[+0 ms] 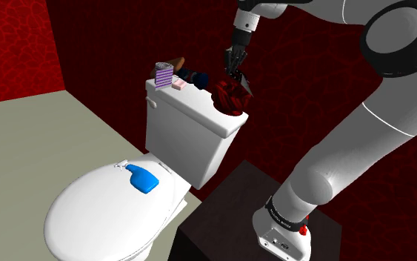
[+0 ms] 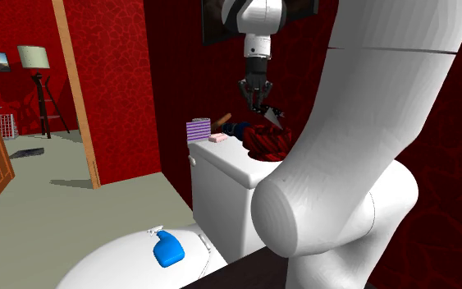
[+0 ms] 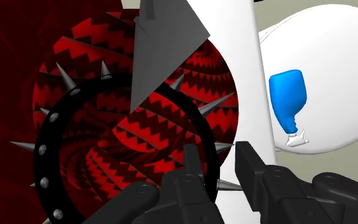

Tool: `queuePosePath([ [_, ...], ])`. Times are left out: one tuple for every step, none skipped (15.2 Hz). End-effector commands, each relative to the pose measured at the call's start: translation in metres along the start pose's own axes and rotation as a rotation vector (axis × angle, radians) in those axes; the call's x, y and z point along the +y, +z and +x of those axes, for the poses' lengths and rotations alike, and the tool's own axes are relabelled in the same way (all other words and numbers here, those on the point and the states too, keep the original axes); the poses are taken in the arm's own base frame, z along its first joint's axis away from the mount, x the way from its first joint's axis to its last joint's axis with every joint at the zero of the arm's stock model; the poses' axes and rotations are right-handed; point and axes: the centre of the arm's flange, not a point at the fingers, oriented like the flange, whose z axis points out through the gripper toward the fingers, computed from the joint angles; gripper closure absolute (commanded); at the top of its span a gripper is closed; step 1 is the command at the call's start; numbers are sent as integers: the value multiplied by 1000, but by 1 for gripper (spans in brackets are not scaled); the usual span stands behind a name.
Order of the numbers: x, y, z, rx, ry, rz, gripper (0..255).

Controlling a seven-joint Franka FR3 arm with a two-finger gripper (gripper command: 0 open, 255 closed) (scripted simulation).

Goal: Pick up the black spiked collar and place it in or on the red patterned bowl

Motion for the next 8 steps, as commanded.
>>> queuePosePath([
  [1, 10, -2, 0, -1, 0, 255],
  [1, 15, -2, 0, -1, 0, 255],
  [1, 20, -2, 0, -1, 0, 255],
  [1, 25, -1, 0, -1, 0, 255],
  [2, 31, -1, 0, -1, 0, 255],
  [2, 36, -1, 0, -1, 0, 255],
  [2, 41, -1, 0, -1, 0, 255],
  [2, 47, -1, 0, -1, 0, 255],
])
